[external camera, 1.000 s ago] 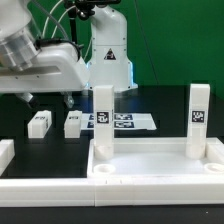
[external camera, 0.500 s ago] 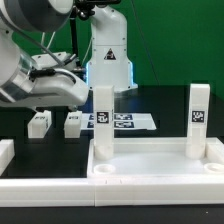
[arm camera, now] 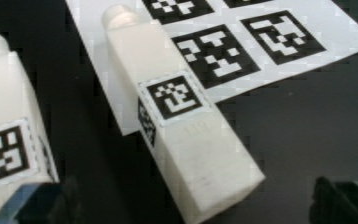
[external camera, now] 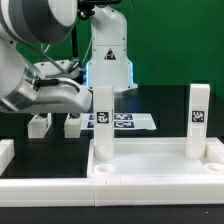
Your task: Assemble desk
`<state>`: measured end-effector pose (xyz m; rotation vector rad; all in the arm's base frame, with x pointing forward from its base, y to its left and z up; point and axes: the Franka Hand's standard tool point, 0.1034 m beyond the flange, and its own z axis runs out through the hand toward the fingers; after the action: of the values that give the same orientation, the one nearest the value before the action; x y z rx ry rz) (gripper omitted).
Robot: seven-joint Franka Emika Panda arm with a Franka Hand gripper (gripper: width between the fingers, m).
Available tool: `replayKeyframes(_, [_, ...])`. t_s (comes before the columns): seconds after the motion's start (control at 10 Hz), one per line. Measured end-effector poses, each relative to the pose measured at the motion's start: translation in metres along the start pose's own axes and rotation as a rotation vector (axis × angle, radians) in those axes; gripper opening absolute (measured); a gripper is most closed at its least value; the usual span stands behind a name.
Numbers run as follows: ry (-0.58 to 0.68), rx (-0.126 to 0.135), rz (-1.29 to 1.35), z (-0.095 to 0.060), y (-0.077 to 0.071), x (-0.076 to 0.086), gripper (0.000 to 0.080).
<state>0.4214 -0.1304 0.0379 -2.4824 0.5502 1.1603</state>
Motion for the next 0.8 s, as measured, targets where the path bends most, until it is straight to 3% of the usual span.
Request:
replayKeyframes(0.2, [-0.018, -0.007, -0.004, 0.013, -0.003, 0.0, 0.0649])
replayKeyframes(0.5, [-0.033, -0.015, -0.008, 0.022, -0.01, 0.002, 0.0649])
replayKeyframes(0.8, [-0.052, -0.02, -0.003, 0.031, -0.007, 0.006, 0.0648])
